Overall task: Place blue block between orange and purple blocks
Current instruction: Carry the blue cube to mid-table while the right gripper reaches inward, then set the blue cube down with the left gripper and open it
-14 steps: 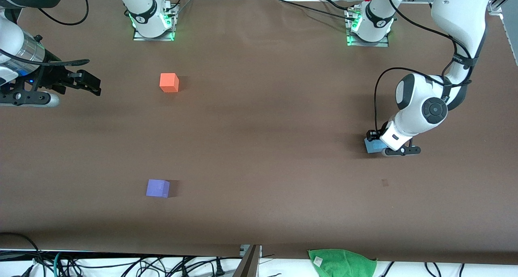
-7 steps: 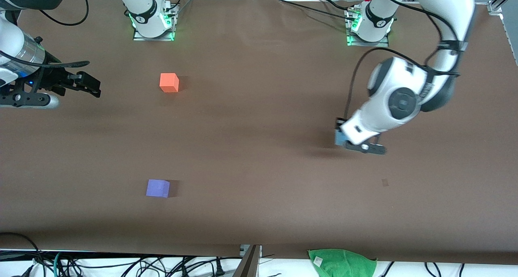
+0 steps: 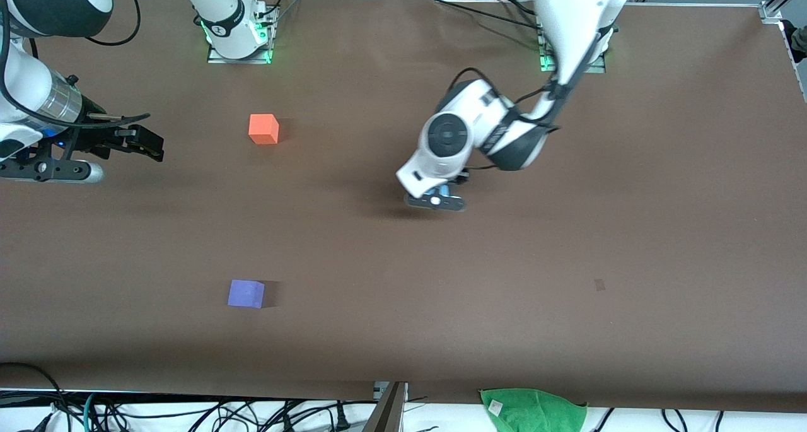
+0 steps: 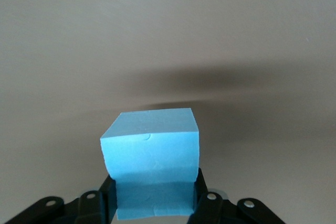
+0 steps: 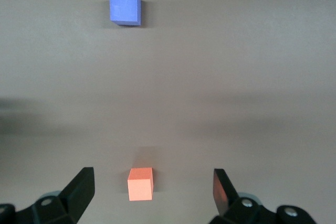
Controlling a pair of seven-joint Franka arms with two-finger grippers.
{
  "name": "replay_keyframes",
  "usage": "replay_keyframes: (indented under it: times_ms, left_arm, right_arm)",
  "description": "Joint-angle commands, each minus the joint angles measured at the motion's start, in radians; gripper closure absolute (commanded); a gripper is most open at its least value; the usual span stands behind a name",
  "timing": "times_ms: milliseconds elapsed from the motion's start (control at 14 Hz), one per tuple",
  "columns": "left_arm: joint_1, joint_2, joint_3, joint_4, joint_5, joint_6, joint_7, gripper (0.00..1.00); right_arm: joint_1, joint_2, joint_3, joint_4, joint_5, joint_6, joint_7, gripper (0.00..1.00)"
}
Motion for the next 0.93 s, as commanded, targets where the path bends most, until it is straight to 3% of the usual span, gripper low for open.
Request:
replay_keyframes:
  times_ms: [0,71,429,571,857]
  left_arm:
    - [-0.04,0.102,0.017,0.083,0.006,0.052,-0.026,0.6]
    - [-0.043,0.104,0.019,0.08,0.006,0.058,-0.028,0.01]
    - [-0.025,0.053,0.036,0.078,0.008,0.02,-0.037,0.0]
    - [0.007,-0.023,0.044,0.08,0.008,-0.082,-0.028,0.0]
    - [0.127,-0.172,0.044,0.086,0.01,-0.291,0.079,0.0]
  right_arm:
    - [0.003,0.021,0.008,0.006,0.009,0.026,-0.003,0.0]
    - [0.012,0.049,0.008,0.007,0.008,0.032,-0.003,0.0]
    - [0.021,0.072,0.01,0.007,0.002,0.035,0.0,0.0]
    - [0.052,0.139,0.01,0.007,-0.023,0.032,-0.003,0.0]
    - [0.151,0.15,0.01,0.007,-0.096,0.03,0.009,0.0]
